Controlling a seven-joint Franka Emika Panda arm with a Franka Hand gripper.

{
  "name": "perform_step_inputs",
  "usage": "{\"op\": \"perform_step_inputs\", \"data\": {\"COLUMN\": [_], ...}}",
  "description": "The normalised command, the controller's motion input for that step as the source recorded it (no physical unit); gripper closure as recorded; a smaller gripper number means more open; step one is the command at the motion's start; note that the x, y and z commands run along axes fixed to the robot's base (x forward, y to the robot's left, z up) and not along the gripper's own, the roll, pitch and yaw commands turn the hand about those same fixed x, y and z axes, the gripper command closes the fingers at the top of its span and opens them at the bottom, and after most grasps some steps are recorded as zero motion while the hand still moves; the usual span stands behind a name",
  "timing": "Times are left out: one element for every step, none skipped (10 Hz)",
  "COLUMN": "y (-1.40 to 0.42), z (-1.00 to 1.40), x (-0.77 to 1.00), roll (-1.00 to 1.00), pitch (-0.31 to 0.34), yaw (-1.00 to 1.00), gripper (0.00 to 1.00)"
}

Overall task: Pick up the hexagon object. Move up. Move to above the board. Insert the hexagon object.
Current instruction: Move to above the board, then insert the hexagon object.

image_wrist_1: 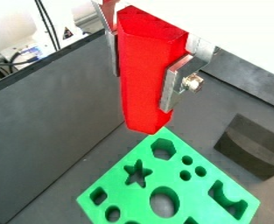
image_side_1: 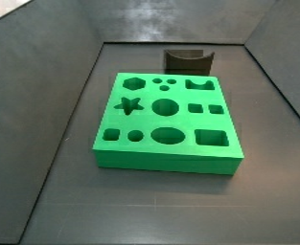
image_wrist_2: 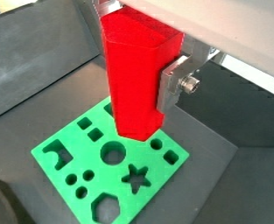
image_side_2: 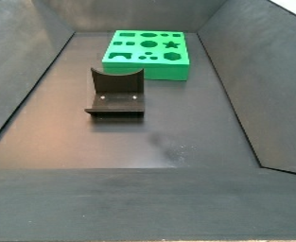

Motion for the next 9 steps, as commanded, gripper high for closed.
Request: {"op": "perform_step_inputs", "data": {"y": [-0.19, 0.00, 0.00, 0.03, 0.06, 0.07, 0.08, 0.09, 0.09], "z": [0.06, 0.00, -0.05, -0.17, -0.25, -0.27, -0.30, -0.31, -0.33], "x": [0.18, 0.00, 0.00, 0.00, 0.00, 0.00, 0.00, 0.00, 0.00], "roll": [0.06, -0.01, -0.02, -0.01, 0.00, 0.00, 0.00, -0.01, -0.01], "pitch": [0.087, 0.000, 0.000, -0.021, -0.036, -0.051, -0.053, -0.057, -0.049], "yaw": [0.01, 0.00, 0.00, 0.00, 0.00, 0.00, -0.01, -0.02, -0.03], "gripper": [1.00, 1.00, 1.00, 1.00, 1.00, 1.00, 1.00, 1.00, 1.00]}}
